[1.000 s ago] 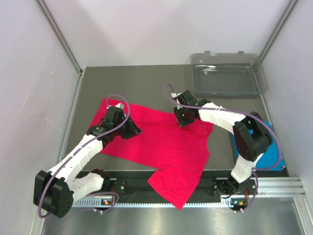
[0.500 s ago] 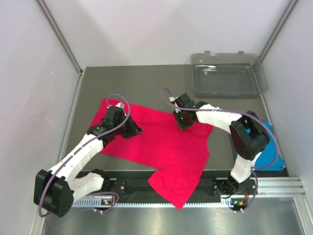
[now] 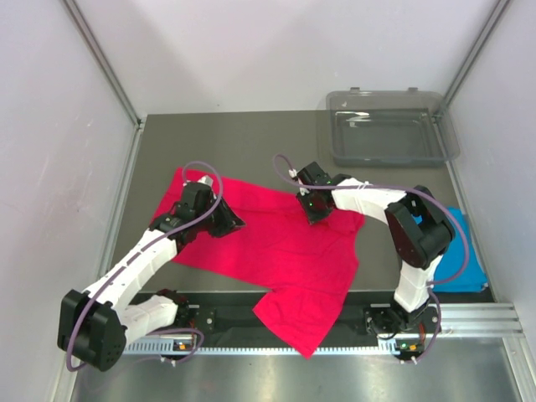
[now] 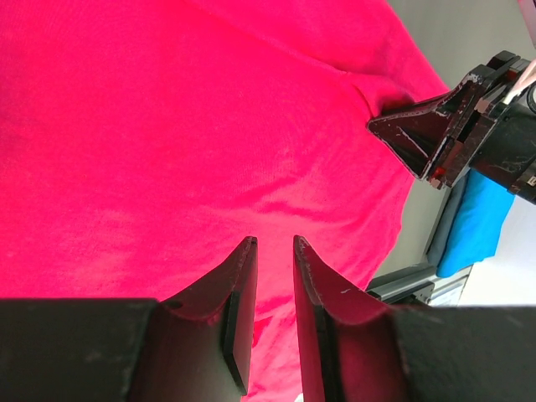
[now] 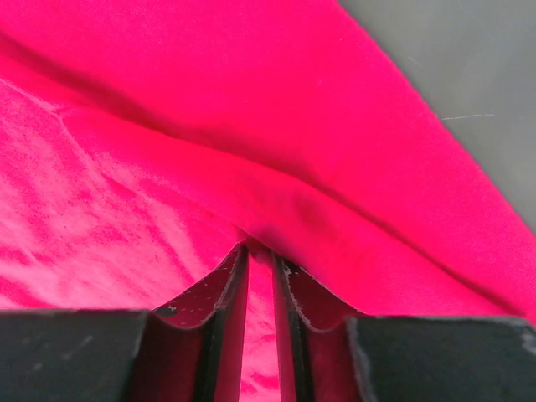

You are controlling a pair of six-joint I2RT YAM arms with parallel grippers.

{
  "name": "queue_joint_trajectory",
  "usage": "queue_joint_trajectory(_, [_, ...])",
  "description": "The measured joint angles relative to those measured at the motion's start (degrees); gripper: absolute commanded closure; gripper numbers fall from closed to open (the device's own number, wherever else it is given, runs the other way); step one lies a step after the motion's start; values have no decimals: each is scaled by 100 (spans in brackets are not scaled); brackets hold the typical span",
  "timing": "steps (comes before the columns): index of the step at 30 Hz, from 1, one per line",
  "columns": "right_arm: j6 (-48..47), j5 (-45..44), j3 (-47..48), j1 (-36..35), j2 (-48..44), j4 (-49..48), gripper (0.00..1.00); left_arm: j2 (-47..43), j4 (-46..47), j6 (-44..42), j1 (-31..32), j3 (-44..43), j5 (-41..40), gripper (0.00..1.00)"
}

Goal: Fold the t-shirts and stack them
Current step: Fold the tshirt

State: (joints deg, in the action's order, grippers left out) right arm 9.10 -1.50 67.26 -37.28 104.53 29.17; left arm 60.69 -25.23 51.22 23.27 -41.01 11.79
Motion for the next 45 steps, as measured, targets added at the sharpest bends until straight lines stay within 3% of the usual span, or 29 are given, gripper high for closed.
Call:
queue_joint_trajectory(11, [2, 28, 35, 7, 7, 63, 94, 125, 52, 9, 0, 0, 66, 71])
queue_joint_trajectory(22, [317, 496, 26, -190, -522, 481, 96, 184, 168, 33, 0, 0, 85, 71])
queue_joint_trajectory(31, [1220, 1189, -22, -638, -520, 382, 95, 184, 166, 155, -4, 76, 332, 71])
queue_joint_trajectory(33, [1528, 1462, -103, -649, -455, 197, 93, 168, 164, 173, -4, 138, 422, 67])
queue_joint_trajectory(40, [2264, 2356, -669, -647, -468, -487, 59, 7, 518, 426, 2, 645, 942, 62])
queue_joint_trajectory(45, [2288, 2347, -1757, -282, -1818, -369, 53, 452, 1388, 629, 192, 866, 1325, 63])
